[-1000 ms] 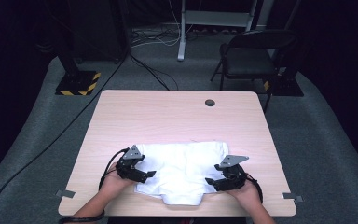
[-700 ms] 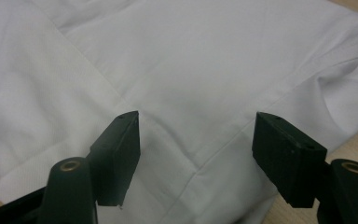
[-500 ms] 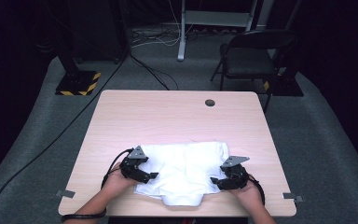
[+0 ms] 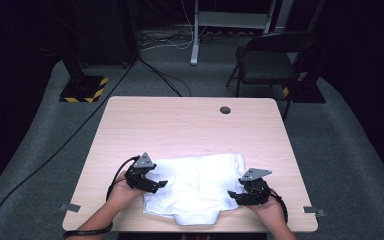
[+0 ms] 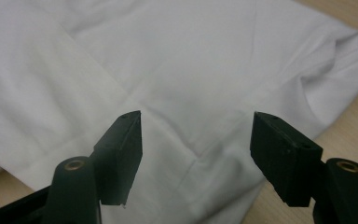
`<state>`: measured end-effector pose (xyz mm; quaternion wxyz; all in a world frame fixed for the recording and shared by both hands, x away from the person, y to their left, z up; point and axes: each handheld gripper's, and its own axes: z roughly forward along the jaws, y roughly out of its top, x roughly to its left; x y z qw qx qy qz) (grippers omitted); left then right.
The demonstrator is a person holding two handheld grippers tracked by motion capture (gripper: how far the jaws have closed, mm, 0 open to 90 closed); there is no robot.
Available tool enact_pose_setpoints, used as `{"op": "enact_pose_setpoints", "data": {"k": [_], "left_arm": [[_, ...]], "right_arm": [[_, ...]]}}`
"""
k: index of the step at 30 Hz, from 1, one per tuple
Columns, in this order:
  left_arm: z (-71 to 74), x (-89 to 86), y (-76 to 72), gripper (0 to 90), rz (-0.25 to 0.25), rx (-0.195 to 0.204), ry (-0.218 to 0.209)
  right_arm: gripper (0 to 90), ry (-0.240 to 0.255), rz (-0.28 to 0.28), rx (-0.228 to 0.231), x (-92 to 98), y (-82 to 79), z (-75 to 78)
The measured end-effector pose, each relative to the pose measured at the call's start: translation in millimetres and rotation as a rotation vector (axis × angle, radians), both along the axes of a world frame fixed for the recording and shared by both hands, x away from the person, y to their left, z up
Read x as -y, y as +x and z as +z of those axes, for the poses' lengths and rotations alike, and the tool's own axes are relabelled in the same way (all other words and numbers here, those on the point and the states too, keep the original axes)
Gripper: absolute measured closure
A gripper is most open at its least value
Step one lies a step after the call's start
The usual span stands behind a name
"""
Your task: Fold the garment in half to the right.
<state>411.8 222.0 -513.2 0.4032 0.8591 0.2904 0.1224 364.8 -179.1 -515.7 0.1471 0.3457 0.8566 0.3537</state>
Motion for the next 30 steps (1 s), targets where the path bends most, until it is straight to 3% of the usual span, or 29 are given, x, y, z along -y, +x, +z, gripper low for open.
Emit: {"op": "enact_pose_setpoints", "data": {"k": [2,8,12,20,30], "left_arm": [[-1.1,-0.3,4.8,15.9,0.020,0.008,-0.006],[-12.4,4.1,16.0,16.7,0.006,-0.011,0.058],[-20.6,6.6,20.5,16.6,-0.021,-0.004,0.094],[-23.3,5.1,22.7,15.4,-0.029,0.018,0.075],[-25.1,3.5,21.8,15.4,-0.027,0.028,0.057]], "right_arm": [[32.8,0.039,-0.003,0.015,-4.8,-2.8,7.2],[33.0,0.008,0.061,0.059,-41.6,-15.3,17.4],[32.5,0.048,0.113,0.051,-68.6,-17.7,18.8],[30.8,0.119,0.167,0.032,-114.9,-18.9,14.4],[31.1,0.094,0.218,0.004,-159.5,-14.1,6.6]]}}
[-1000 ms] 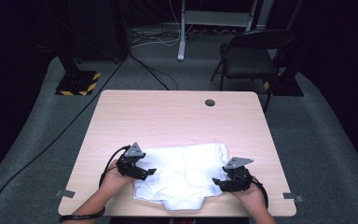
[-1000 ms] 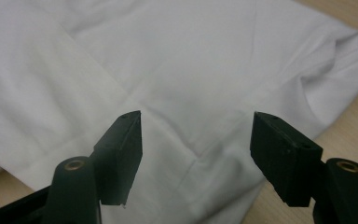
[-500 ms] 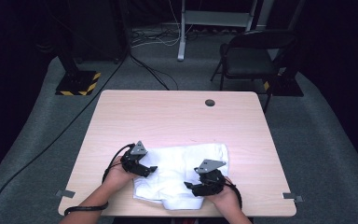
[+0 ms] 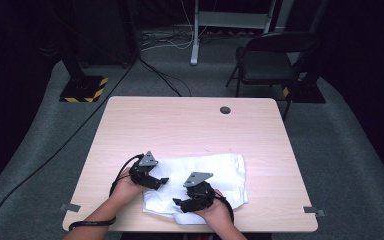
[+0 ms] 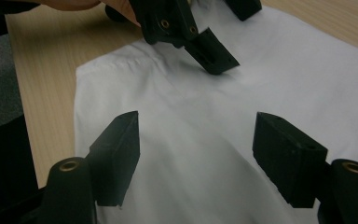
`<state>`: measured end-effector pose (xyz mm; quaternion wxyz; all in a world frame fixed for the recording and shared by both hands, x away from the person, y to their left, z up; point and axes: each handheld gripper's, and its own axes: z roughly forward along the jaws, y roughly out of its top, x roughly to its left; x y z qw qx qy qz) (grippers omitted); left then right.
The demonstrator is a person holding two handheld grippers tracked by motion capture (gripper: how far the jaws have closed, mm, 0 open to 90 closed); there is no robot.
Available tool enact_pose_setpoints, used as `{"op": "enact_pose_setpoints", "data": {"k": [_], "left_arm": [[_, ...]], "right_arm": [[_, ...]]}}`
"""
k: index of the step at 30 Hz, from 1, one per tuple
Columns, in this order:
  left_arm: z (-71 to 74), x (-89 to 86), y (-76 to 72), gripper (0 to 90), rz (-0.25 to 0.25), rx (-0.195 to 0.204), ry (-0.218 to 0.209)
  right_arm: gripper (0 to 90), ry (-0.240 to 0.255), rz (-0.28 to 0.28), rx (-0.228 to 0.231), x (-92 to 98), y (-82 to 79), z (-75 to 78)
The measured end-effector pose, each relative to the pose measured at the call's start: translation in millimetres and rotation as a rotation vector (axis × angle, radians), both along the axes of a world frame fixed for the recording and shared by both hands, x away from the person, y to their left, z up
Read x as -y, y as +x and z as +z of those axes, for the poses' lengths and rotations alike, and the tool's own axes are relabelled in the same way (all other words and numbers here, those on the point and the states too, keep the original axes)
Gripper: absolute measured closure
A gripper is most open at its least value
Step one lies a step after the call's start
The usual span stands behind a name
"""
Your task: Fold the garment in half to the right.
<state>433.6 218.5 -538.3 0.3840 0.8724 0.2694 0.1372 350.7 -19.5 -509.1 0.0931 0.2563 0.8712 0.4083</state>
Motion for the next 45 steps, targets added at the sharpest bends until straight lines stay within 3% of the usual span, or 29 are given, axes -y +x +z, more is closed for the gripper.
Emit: {"op": "enact_pose_setpoints", "data": {"k": [7,11,18,24,31,33,38,45], "left_arm": [[-2.0,-1.7,-0.9,15.4,-0.005,0.013,-0.017],[-2.0,-1.8,-0.7,15.4,-0.007,0.013,-0.016],[-1.9,-2.0,-0.4,15.4,-0.009,0.012,-0.015],[-2.0,-2.0,-0.5,15.4,-0.009,0.014,-0.016],[-2.0,-1.9,-0.6,15.3,-0.008,0.013,-0.016],[-2.0,-1.9,-0.6,15.3,-0.007,0.013,-0.016],[-1.8,0.3,-1.3,14.0,0.008,0.005,-0.019],[-2.2,-0.2,-1.0,14.1,0.003,0.008,-0.021]], "right_arm": [[31.3,0.022,0.043,0.002,-29.8,-2.2,1.6],[31.3,0.025,0.073,-0.033,-41.4,-3.2,-2.7],[33.1,-0.016,0.112,-0.022,-61.1,-6.8,-4.3],[34.3,-0.031,0.178,-0.030,-75.1,-10.8,-8.9],[35.1,-0.059,0.179,-0.054,-78.6,-10.3,-21.5],[35.8,-0.066,0.175,-0.052,-78.0,-10.9,-24.4],[38.8,-0.015,0.160,0.031,-77.7,-18.4,-17.0],[38.9,-0.016,0.207,0.019,-98.2,-28.7,-10.4]]}}
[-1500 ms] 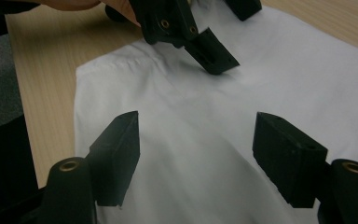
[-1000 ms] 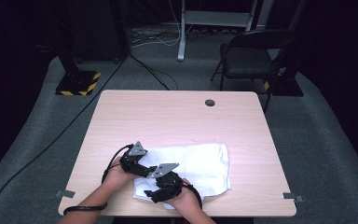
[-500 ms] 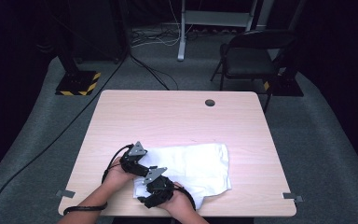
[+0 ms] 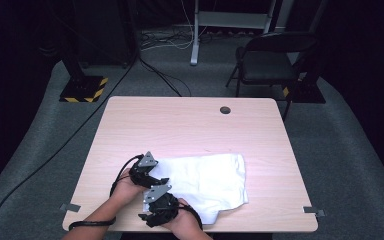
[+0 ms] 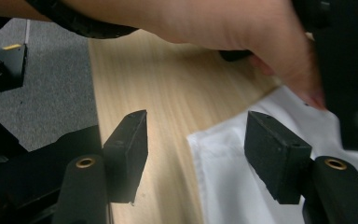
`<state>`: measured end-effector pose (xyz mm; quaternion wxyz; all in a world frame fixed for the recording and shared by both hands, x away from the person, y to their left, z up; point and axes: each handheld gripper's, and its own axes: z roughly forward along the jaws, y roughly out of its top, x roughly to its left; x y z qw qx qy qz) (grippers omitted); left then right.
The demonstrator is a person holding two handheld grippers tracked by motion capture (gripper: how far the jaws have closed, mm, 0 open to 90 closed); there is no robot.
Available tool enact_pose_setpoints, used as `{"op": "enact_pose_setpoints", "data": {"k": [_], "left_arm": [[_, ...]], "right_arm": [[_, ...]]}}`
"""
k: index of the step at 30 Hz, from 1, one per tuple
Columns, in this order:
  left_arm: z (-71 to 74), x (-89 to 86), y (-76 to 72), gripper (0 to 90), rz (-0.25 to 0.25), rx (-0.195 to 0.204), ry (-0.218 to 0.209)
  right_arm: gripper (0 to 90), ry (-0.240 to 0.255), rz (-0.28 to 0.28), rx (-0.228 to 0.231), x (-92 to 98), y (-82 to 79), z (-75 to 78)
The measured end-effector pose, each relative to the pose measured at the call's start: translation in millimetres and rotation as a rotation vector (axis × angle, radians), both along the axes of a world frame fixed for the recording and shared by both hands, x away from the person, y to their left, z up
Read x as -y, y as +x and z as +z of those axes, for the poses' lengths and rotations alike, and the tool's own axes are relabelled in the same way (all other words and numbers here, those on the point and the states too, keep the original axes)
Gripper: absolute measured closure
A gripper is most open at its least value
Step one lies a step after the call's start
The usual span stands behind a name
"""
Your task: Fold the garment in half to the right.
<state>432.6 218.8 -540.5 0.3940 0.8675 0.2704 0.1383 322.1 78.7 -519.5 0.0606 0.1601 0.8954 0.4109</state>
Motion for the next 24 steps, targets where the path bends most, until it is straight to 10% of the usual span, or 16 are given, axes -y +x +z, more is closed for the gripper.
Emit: {"op": "enact_pose_setpoints", "data": {"k": [24], "left_arm": [[0.0,0.2,0.0,14.1,0.002,0.000,0.001]], "right_arm": [[52.7,-0.091,-0.076,0.049,-17.2,-3.9,-17.0]]}}
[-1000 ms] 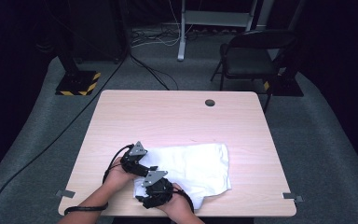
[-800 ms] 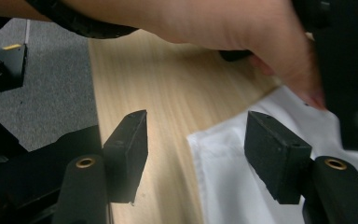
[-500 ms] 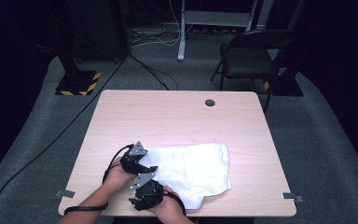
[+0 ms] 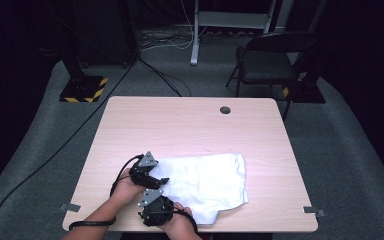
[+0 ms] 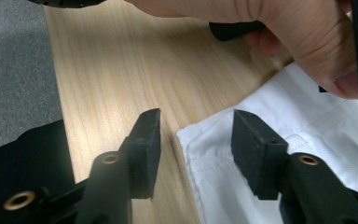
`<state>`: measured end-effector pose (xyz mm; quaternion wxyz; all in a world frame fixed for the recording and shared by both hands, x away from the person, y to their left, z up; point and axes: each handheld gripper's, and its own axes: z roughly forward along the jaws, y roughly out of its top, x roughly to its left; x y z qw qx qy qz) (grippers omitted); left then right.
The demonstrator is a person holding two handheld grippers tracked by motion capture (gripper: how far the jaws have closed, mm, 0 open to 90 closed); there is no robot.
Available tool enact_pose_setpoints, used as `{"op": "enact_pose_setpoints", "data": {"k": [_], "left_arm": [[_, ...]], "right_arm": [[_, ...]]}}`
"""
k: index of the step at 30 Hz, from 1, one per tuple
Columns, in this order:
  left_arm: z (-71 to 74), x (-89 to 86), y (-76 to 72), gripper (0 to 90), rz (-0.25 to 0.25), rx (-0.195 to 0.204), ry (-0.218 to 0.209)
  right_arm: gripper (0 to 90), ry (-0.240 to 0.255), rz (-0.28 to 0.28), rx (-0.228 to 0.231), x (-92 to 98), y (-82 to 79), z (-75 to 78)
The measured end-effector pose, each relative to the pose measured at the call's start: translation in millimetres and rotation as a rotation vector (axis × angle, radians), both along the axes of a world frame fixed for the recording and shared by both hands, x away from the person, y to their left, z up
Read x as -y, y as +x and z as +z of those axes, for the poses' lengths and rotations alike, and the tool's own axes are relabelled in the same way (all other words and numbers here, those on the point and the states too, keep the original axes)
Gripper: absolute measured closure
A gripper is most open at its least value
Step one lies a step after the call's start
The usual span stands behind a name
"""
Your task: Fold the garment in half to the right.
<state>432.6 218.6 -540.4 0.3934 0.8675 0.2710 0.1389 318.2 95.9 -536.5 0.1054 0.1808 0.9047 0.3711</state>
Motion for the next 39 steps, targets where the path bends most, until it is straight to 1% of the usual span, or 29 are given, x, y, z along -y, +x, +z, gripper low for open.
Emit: {"op": "enact_pose_setpoints", "data": {"k": [2,3,4,7,11,14,16,18,20,21,23,24,27,28,30,32,34,36,37,39], "left_arm": [[0.0,0.0,0.0,14.1,0.000,0.000,0.000],[0.0,0.0,0.0,14.1,0.000,0.000,0.000],[-0.1,0.0,0.0,14.1,0.000,-0.001,0.000],[0.0,0.0,-0.1,14.2,0.001,-0.001,0.000],[0.3,-0.4,0.1,14.4,0.001,-0.003,-0.001],[0.4,-1.1,0.2,15.3,0.007,-0.007,-0.009],[2.2,-2.3,0.6,17.1,0.010,-0.012,-0.004],[6.9,-5.8,1.0,20.8,0.028,-0.015,-0.013],[12.8,-13.3,1.7,21.7,0.054,-0.017,-0.040],[15.6,-17.5,1.7,22.6,0.073,-0.012,-0.049],[20.0,-27.2,2.2,23.7,0.104,0.002,-0.044],[21.2,-31.9,2.5,24.5,0.123,0.002,-0.042],[22.9,-44.9,5.1,27.8,0.166,-0.010,-0.037],[22.9,-48.5,6.2,29.3,0.180,-0.017,-0.031],[21.9,-54.3,8.4,32.6,0.204,-0.036,-0.035],[21.4,-58.7,10.1,36.1,0.219,-0.048,-0.028],[21.7,-62.2,11.2,38.8,0.229,-0.061,-0.034],[22.2,-64.0,11.5,41.6,0.233,-0.075,-0.049],[22.8,-64.1,11.4,43.2,0.229,-0.074,-0.046],[26.0,-65.1,10.5,46.0,0.237,-0.054,-0.041]], "right_arm": [[55.7,0.004,-0.004,-0.003,0.4,0.1,-0.2],[55.7,0.004,-0.004,-0.003,0.4,0.1,-0.2],[60.0,0.010,-0.014,-0.006,1.8,1.9,-0.1],[65.0,0.023,-0.025,-0.015,3.9,4.3,-0.2],[70.0,0.023,-0.032,-0.006,4.7,4.8,-0.3],[79.9,0.009,-0.019,-0.002,4.2,4.5,0.7],[82.6,-0.005,-0.016,-0.008,3.4,5.4,2.2],[83.3,0.000,-0.019,-0.031,4.1,8.1,3.0],[83.6,0.016,-0.024,-0.052,5.7,10.2,2.6],[83.6,0.023,-0.026,-0.059,6.3,10.5,2.3],[83.6,0.028,-0.026,-0.064,7.0,11.0,2.0],[83.6,0.030,-0.028,-0.067,7.0,11.1,2.0],[83.4,0.032,-0.029,-0.069,7.2,11.3,1.9],[83.3,0.032,-0.029,-0.069,7.2,11.3,1.9],[83.2,0.033,-0.029,-0.070,7.2,11.4,1.8],[83.1,0.033,-0.029,-0.072,7.2,11.7,1.9],[83.0,0.035,-0.029,-0.072,7.3,11.5,1.8],[82.8,0.035,-0.029,-0.072,7.2,11.6,1.8],[82.8,0.035,-0.030,-0.073,7.2,11.6,1.8],[82.7,0.037,-0.030,-0.074,7.3,11.6,1.7]]}}
